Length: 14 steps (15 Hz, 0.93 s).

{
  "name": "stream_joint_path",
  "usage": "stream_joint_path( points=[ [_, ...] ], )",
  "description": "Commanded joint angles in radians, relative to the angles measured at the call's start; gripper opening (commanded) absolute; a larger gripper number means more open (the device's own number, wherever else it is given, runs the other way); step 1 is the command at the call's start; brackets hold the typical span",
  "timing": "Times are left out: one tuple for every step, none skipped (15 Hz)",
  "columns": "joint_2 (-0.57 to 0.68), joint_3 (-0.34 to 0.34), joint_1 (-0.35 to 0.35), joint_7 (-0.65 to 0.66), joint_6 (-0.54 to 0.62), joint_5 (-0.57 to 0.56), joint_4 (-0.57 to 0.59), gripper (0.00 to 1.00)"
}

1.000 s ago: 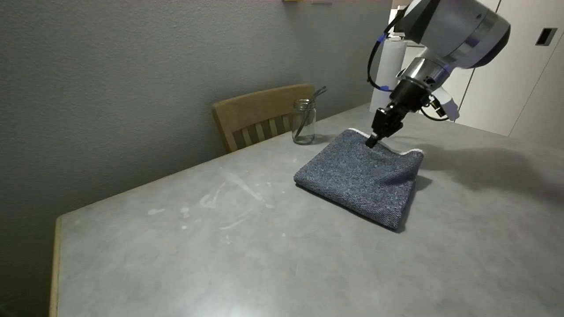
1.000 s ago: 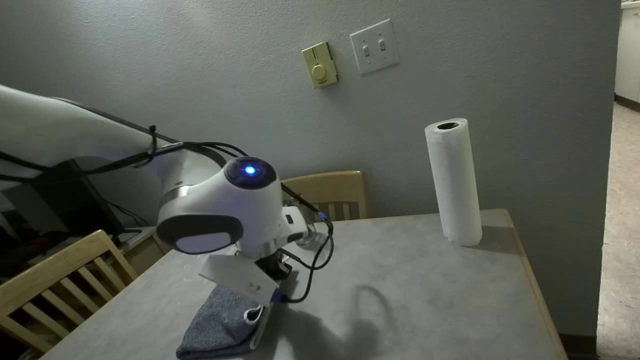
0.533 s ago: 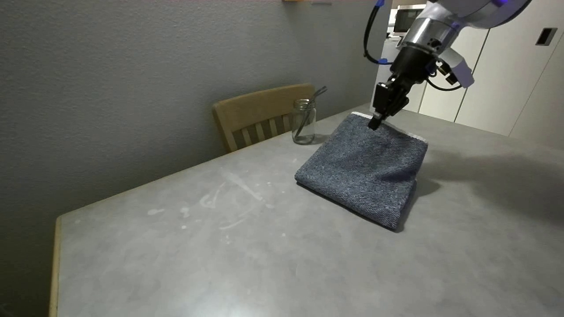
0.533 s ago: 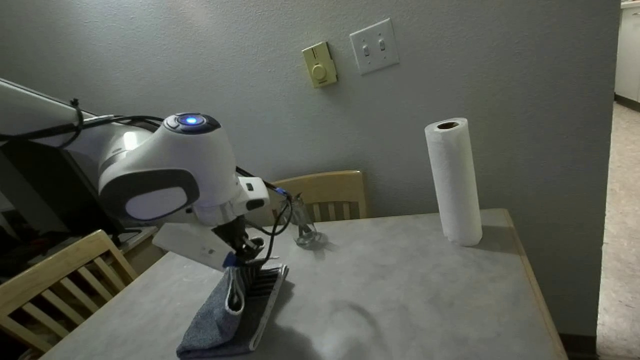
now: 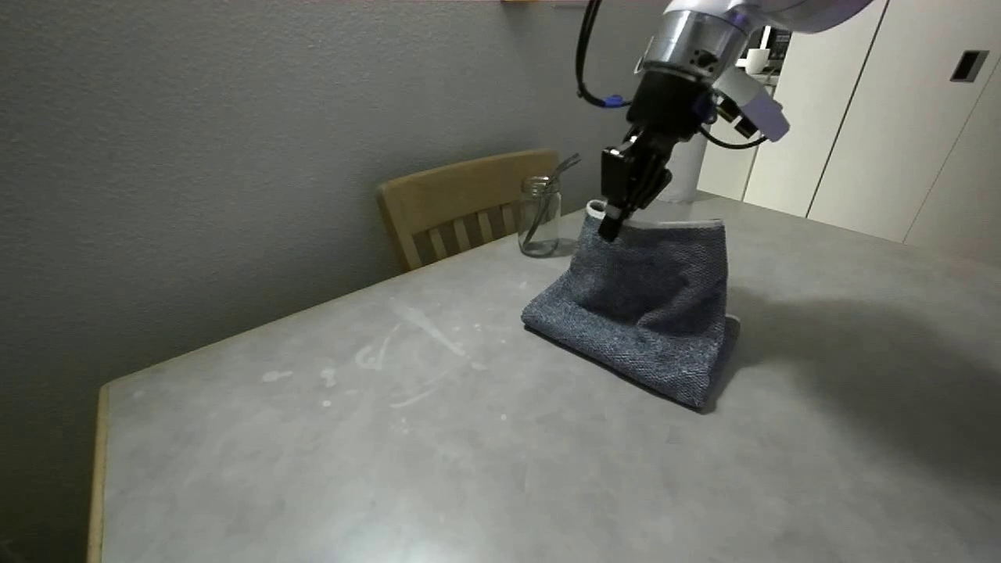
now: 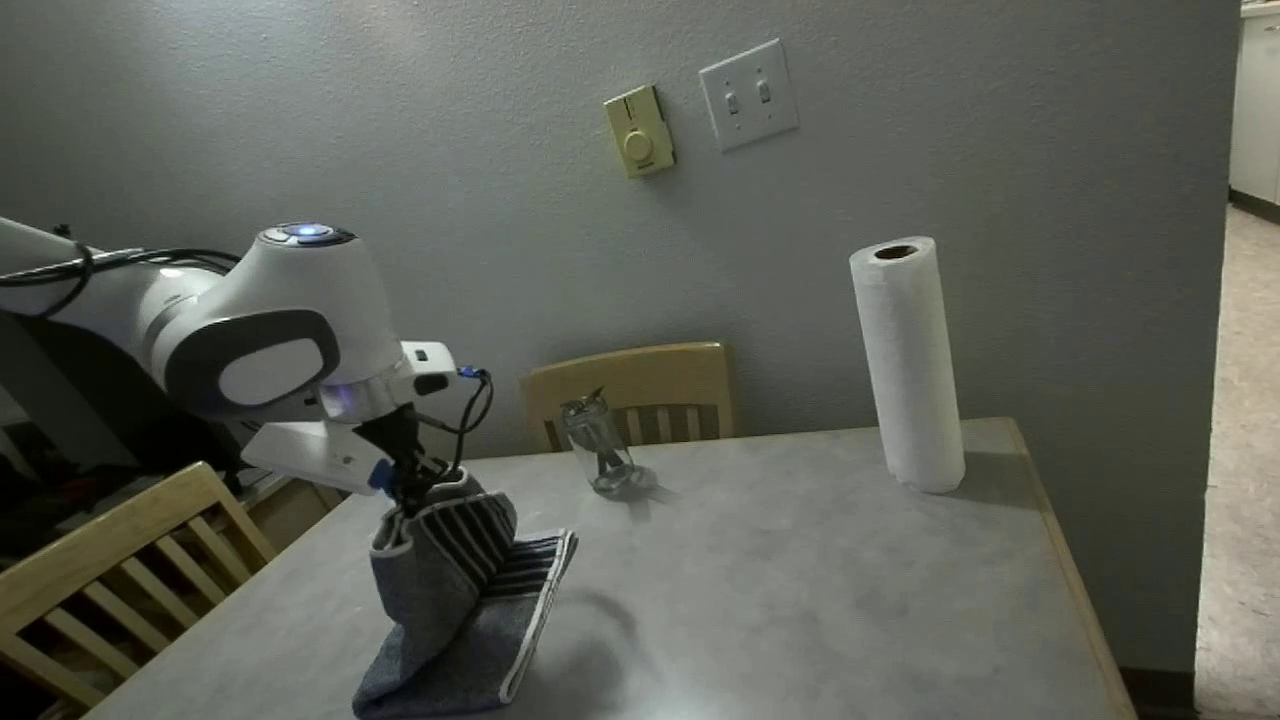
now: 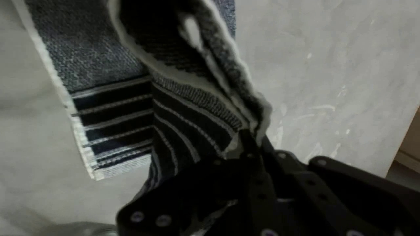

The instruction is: Unfold the towel on the table

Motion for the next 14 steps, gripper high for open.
stream_joint_path(
  points=[
    [0.123, 0.037, 0.064, 0.154, -0.028, -0.096, 0.161, 0.01],
    [0.163, 0.043, 0.091, 0.202, -0.031, -0.128, 0.214, 0.01],
    [0.202, 0.047, 0.116, 0.251, -0.046, -0.161, 0.273, 0.01],
    [0.244, 0.048, 0.141, 0.294, -0.066, -0.193, 0.336, 0.01],
    [0.281, 0.051, 0.161, 0.327, -0.09, -0.219, 0.397, 0.01],
    [0.317, 0.052, 0.181, 0.357, -0.112, -0.243, 0.452, 0.01],
    [0.352, 0.056, 0.196, 0.376, -0.141, -0.26, 0.51, 0.01],
    [0.387, 0.064, 0.205, 0.384, -0.178, -0.269, 0.568, 0.01],
    [0.422, 0.072, 0.212, 0.382, -0.218, -0.275, 0.625, 0.01],
    [0.452, 0.09, 0.212, 0.366, -0.273, -0.269, 0.68, 0.01],
    [0.485, 0.106, 0.215, 0.348, -0.323, -0.263, 0.737, 0.01],
    [0.514, 0.113, 0.223, 0.346, -0.371, -0.265, 0.79, 0.01],
    [0.545, 0.125, 0.228, 0.341, -0.411, -0.259, 0.844, 0.01],
    [0.575, 0.131, 0.237, 0.343, -0.44, -0.258, 0.897, 0.01]
  ],
)
